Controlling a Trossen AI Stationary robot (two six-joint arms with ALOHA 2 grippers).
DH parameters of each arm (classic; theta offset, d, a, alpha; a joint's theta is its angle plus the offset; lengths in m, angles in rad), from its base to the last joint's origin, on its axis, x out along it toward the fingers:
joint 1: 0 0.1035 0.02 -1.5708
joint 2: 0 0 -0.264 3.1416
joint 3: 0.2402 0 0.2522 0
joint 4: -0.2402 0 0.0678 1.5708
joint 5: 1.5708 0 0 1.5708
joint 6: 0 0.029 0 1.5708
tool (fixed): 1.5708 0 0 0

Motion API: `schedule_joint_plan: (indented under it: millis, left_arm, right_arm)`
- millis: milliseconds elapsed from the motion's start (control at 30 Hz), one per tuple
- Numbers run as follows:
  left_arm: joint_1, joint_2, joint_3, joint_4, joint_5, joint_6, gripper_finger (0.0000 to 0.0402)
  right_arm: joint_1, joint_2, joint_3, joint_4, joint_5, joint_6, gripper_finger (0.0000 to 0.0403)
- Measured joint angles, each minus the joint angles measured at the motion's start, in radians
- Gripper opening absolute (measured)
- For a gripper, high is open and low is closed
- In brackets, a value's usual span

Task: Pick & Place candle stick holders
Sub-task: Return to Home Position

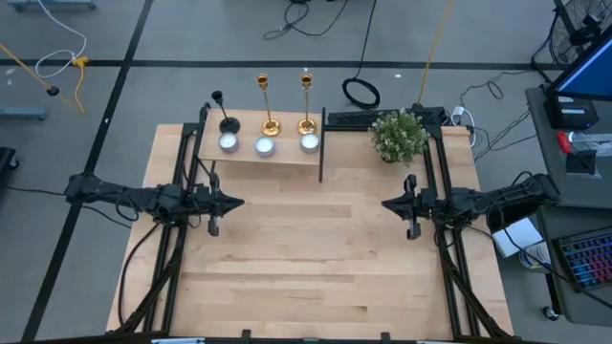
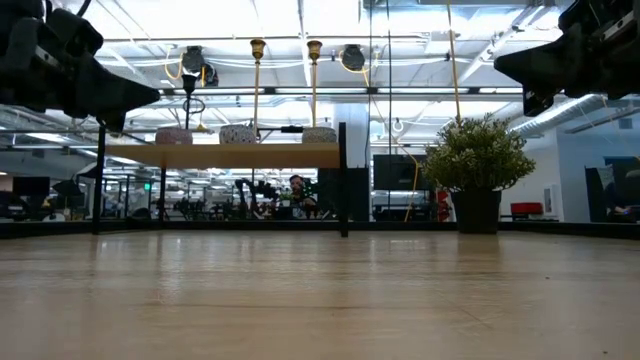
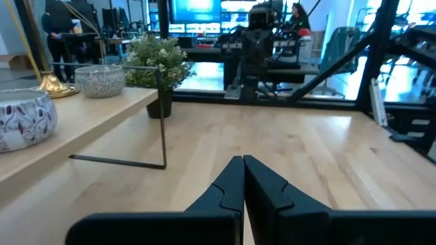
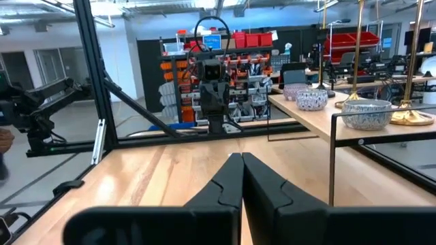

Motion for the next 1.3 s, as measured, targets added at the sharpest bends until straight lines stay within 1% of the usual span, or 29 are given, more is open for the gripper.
schedule_joint_plan:
  millis: [167, 333, 433, 500, 733, 1300]
  left_arm:
    - [0.0, 0.0, 0.001, 0.006, 0.014, 0.015, 0.0017]
    - [0.0, 0.0, 0.001, 0.005, 0.037, 0.021, 0.0009]
    - [0.0, 0.0, 0.001, -0.003, 0.049, 0.001, 0.0003]
    - [0.0, 0.0, 0.001, -0.004, 0.049, -0.03, 0.0006]
    - [0.0, 0.0, 0.001, -0.004, 0.048, -0.048, 0.0031]
    - [0.0, 0.0, 0.002, -0.004, 0.048, -0.05, 0.0031]
  right_arm:
    - [0.0, 0.0, -0.028, -0.001, -0.002, 0.014, 0.0]
    - [0.002, 0.0, -0.034, -0.044, -0.009, 0.062, 0.0]
    - [0.002, 0.0, -0.034, -0.057, -0.078, 0.052, 0.0]
    - [0.002, 0.0, -0.034, -0.087, -0.101, 0.053, 0.0]
    - [0.002, 0.0, -0.034, -0.121, -0.103, 0.042, 0.0007]
    - [0.002, 0.0, -0.034, -0.117, -0.103, 0.045, 0.0013]
